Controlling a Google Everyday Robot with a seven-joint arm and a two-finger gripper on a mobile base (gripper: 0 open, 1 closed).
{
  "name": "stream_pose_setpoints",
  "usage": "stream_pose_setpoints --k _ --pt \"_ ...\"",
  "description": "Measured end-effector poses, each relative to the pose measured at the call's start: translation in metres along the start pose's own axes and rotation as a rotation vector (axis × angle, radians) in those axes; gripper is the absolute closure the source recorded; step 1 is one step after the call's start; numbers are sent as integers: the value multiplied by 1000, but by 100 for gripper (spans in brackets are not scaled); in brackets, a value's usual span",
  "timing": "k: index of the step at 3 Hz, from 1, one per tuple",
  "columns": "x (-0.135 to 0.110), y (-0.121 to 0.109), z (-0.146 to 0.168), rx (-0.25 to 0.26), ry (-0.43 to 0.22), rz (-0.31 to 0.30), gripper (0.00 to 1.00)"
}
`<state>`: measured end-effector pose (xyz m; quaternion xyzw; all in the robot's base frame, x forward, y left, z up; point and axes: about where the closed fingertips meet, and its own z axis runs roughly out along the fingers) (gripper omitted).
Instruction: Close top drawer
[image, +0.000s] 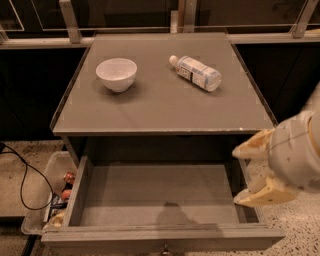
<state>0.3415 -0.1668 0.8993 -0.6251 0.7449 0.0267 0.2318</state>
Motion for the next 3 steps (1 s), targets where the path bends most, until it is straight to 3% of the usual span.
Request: stream_pose_setpoints --k 1,2,3 --pt "6 20 58 -31 -38 -20 65" --pt "11 22 66 -26 -34 -11 89" --pt "11 23 66 -27 -34 -10 100"
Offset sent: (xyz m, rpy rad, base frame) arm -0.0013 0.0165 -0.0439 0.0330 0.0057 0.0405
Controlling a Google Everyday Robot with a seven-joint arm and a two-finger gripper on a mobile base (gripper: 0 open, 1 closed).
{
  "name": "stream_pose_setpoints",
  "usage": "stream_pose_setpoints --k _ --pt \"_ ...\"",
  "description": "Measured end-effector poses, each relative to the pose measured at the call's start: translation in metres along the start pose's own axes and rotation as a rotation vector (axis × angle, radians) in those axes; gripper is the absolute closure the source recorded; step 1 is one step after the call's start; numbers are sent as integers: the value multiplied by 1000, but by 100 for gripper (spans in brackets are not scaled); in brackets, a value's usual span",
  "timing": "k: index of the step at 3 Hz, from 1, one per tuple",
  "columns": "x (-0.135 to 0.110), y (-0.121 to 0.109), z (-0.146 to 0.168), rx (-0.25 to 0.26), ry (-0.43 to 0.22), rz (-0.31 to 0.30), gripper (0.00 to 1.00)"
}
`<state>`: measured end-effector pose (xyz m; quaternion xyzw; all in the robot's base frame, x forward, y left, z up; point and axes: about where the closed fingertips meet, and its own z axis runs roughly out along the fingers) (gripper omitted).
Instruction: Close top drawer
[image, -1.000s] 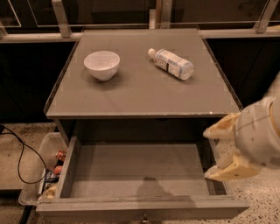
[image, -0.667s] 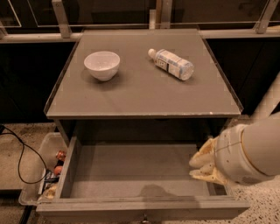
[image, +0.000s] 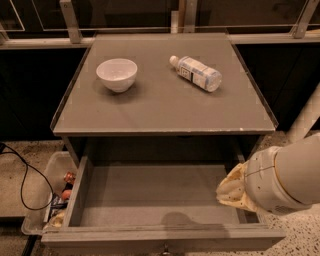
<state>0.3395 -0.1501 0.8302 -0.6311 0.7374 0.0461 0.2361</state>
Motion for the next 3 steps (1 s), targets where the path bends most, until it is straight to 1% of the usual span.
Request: stream_pose_setpoints --k 1,2,3 --pt "21 29 17 -27 -25 74 100" --pt "45 73 42 -60 -74 151 100" --pt "53 107 72 -119 -125 170 100"
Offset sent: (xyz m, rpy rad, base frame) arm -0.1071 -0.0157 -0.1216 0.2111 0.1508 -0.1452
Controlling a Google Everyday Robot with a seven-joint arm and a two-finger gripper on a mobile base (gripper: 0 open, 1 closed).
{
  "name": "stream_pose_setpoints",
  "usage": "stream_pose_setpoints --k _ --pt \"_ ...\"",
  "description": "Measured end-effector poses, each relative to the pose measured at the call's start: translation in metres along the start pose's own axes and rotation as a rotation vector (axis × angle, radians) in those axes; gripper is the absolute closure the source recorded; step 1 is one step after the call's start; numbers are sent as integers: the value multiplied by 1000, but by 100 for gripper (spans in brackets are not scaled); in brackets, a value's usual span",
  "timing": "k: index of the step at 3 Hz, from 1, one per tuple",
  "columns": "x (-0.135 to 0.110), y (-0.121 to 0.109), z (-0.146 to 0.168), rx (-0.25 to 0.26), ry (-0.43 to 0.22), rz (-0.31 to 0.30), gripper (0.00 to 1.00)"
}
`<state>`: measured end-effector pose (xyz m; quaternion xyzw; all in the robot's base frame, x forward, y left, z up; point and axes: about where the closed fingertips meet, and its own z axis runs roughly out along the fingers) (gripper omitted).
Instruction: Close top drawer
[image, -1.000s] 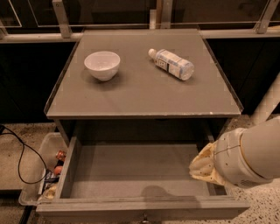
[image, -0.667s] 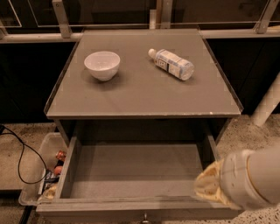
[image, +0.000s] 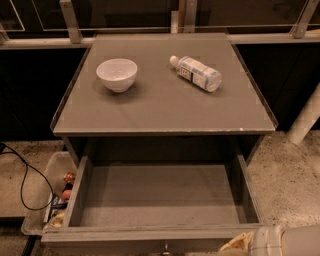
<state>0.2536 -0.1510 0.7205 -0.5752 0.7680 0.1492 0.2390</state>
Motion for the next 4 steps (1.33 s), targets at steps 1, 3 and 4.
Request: stream_pose_setpoints --k 1,3,4 --pt "7 13 37 -62 -29 -28 100" --pt "25 -14 87 -62 -10 -79 100" --pt "25 -16 88 -58 -6 -84 82"
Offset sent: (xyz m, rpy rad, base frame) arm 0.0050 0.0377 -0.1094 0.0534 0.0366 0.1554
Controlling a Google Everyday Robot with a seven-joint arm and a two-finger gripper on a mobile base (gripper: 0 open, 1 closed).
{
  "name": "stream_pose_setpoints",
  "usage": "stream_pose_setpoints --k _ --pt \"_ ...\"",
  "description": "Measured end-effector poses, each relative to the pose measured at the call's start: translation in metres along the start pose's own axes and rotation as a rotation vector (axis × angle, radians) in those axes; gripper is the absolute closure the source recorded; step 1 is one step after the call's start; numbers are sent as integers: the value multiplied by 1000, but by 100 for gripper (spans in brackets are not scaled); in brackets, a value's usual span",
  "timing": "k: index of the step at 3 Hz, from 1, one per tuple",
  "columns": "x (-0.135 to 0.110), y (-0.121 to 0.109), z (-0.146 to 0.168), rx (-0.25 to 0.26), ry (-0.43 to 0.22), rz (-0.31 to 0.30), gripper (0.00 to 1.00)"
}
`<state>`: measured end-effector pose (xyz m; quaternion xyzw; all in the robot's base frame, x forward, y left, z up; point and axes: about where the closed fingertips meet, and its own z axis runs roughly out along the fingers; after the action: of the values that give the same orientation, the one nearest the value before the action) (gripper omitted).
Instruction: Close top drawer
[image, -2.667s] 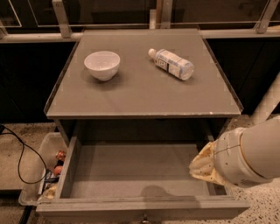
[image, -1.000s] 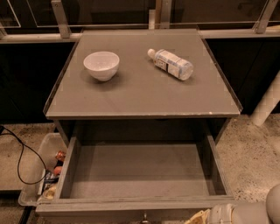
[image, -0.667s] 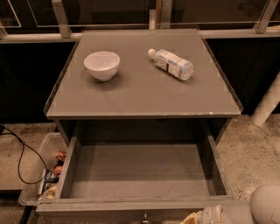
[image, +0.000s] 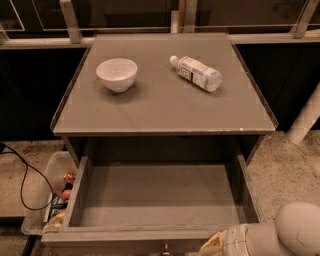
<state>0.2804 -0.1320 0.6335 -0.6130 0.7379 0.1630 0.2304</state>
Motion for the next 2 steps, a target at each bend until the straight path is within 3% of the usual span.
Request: stream_pose_setpoints --k 2 --pt "0 0 0 0 -1 0 35"
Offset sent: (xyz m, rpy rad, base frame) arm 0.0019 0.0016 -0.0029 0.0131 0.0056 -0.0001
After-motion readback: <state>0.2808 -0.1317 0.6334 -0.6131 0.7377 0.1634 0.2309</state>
